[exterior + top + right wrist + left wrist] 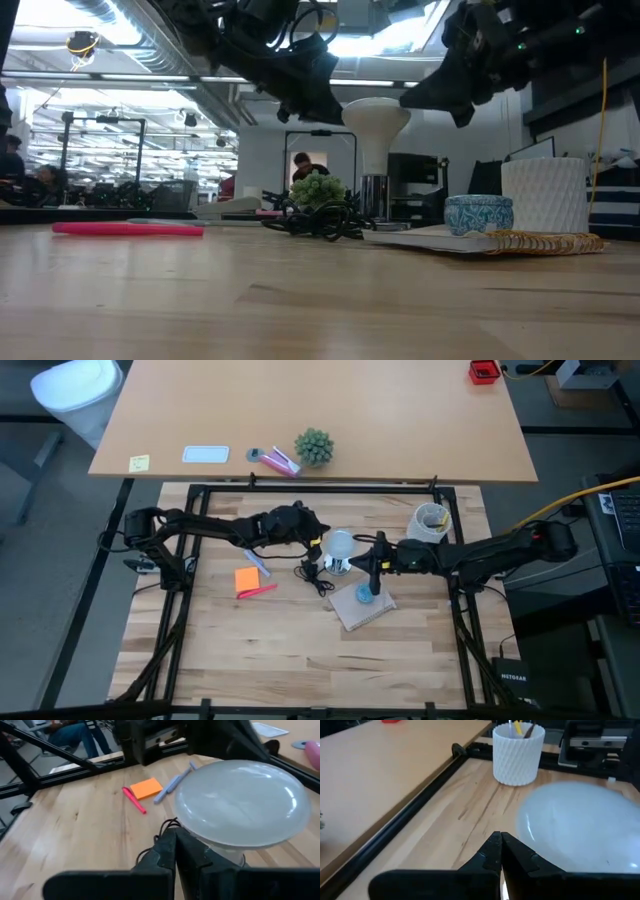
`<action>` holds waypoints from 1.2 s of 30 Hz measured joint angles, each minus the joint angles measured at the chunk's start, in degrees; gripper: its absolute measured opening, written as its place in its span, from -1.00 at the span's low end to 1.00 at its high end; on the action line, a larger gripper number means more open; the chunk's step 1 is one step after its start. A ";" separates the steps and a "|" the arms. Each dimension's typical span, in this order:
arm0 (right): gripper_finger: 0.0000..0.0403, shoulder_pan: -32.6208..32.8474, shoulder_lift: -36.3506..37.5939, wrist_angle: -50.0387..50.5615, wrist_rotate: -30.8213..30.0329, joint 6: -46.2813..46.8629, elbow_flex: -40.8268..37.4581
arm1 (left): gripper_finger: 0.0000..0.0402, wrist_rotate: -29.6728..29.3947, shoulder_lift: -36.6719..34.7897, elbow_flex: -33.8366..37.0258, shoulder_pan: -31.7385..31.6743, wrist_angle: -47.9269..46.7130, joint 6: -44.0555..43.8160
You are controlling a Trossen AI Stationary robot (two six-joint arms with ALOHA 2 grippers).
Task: Screw lightbulb
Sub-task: Remove the lightbulb from the lamp
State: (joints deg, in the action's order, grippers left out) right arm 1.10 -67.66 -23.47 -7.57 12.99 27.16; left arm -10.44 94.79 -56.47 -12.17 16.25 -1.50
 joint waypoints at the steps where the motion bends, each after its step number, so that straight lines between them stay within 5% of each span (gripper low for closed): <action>1: -0.94 0.00 -0.23 -0.08 -0.51 0.00 0.00 | -1.00 0.00 0.03 0.00 0.23 -0.29 0.00; 36: -0.94 -0.07 -0.87 5.90 -13.84 3.91 -0.07 | -1.00 0.15 -0.08 0.11 4.53 -4.64 -1.05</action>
State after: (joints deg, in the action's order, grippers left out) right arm 1.04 -68.53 -17.57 -21.41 16.91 27.09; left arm -10.29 94.72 -56.36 -7.63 11.60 -2.55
